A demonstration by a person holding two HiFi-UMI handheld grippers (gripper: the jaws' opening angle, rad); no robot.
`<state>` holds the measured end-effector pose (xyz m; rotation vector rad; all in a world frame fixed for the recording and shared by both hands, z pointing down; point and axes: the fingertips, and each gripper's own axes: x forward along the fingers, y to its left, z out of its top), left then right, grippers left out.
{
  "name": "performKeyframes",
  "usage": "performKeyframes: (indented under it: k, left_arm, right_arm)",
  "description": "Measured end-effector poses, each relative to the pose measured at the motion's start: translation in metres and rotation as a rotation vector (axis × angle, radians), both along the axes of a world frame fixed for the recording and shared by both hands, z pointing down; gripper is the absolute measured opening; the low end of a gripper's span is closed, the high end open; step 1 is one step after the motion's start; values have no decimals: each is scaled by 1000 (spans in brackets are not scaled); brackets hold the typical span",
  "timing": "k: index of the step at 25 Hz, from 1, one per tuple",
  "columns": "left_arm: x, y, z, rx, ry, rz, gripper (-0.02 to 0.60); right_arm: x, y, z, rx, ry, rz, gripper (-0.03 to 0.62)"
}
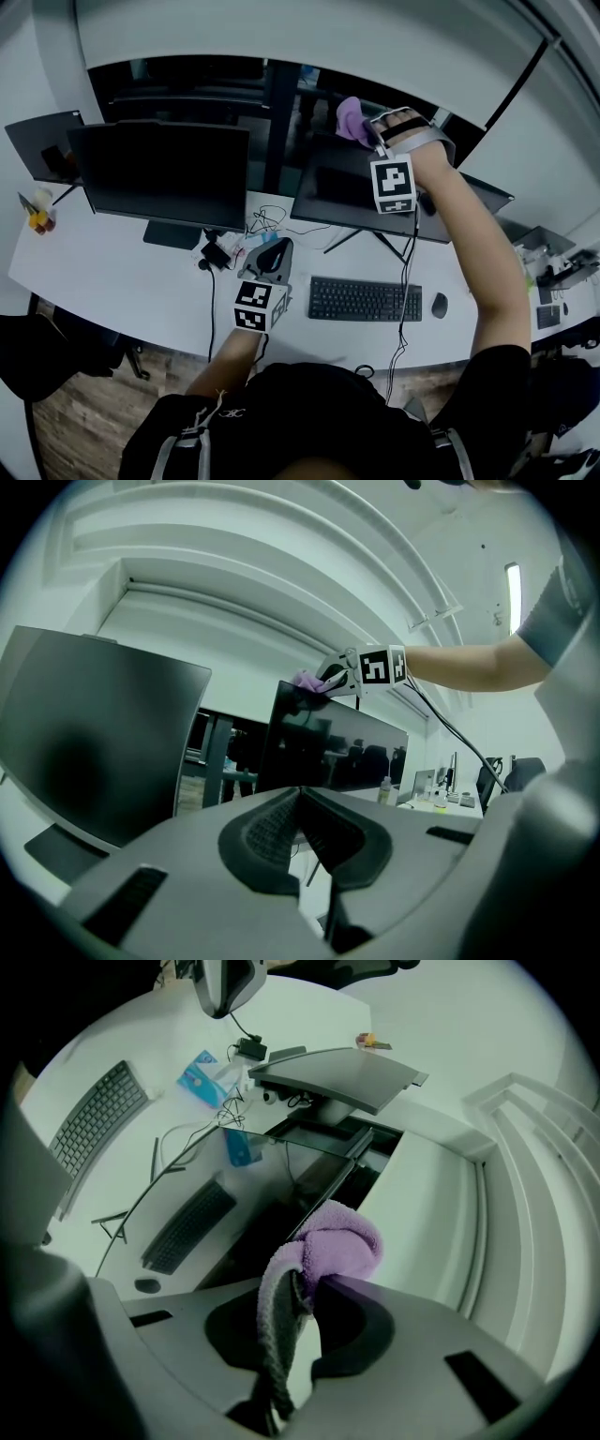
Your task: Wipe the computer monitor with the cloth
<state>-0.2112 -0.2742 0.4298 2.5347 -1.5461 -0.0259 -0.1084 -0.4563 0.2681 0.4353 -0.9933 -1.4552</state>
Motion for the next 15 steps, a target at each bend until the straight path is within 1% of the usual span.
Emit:
performKeyframes:
  k: [7, 15]
  left_arm:
    - [36, -4, -3, 1, -10, 13, 14]
    - [79, 1, -2, 0, -26, 10, 14]
  right_arm:
    - [45, -2, 1, 9, 34, 26, 75]
    - [111, 1, 0, 41, 135, 74, 75]
